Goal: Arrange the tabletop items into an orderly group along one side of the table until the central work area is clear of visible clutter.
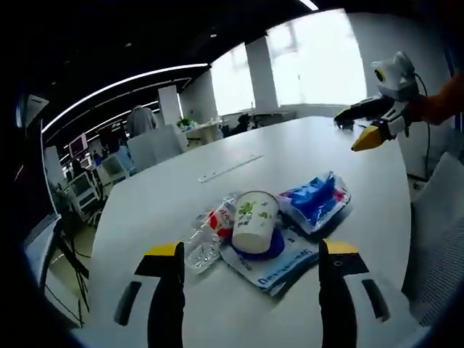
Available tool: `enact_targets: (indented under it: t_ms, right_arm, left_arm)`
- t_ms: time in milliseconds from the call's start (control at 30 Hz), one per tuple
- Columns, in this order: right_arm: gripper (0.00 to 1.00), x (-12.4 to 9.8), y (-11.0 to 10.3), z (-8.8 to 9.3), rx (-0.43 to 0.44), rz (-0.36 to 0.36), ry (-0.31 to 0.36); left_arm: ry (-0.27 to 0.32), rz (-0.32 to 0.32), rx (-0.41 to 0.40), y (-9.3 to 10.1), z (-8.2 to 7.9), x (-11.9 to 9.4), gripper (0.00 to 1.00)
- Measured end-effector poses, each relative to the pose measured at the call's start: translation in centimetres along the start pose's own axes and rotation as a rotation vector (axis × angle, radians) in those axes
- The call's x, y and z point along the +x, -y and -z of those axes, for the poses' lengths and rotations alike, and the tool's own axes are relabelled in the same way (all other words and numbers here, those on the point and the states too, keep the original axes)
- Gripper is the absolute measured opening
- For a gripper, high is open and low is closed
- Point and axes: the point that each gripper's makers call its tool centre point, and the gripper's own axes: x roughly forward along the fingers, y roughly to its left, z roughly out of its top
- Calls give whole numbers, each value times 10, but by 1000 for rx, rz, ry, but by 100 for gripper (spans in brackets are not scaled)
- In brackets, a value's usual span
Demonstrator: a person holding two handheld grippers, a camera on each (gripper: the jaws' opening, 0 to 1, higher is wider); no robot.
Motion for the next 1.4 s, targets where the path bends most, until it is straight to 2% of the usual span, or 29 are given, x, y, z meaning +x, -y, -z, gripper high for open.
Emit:
enact_targets:
  t_ms: [233, 367, 500, 567, 667, 833, 967, 1067, 1300, 1400]
  right_arm:
    - [83, 12, 0, -8, 10, -23, 17]
    - [80, 20, 0, -10, -12, -38, 17]
    - [75, 26, 0, -12, 13, -68, 16]
    - [71, 29, 2, -14, 27, -72, 24]
    - [67, 34, 3, -16, 63, -82, 34]
    - [60, 43, 4, -21, 72, -105, 39]
    - [54, 54, 3, -27, 94, -134, 48]
    - [48, 66, -3, -30, 94, -178, 31]
    - [43, 89, -14, -34, 93, -225, 27]
    - [41, 95, -21, -32, 85, -244, 18]
  left_arm:
    - [-6, -13, 21, -8, -1, 3, 71]
    - [-7, -15, 46, -13, -2, 6, 69]
    - [-21, -22, 68, -22, 0, 12, 68]
    - [-19, -33, 38, -28, -1, 14, 66]
    - [-34, -51, 39, -36, 0, 19, 65]
    - [-49, -79, 21, -47, 1, 23, 62]
    - [-72, -91, 72, -50, 0, 27, 58]
    - [-82, -91, 92, -52, -1, 30, 52]
    - [-121, -90, 125, -59, 2, 42, 44]
    - [-135, -81, 171, -63, 2, 47, 40]
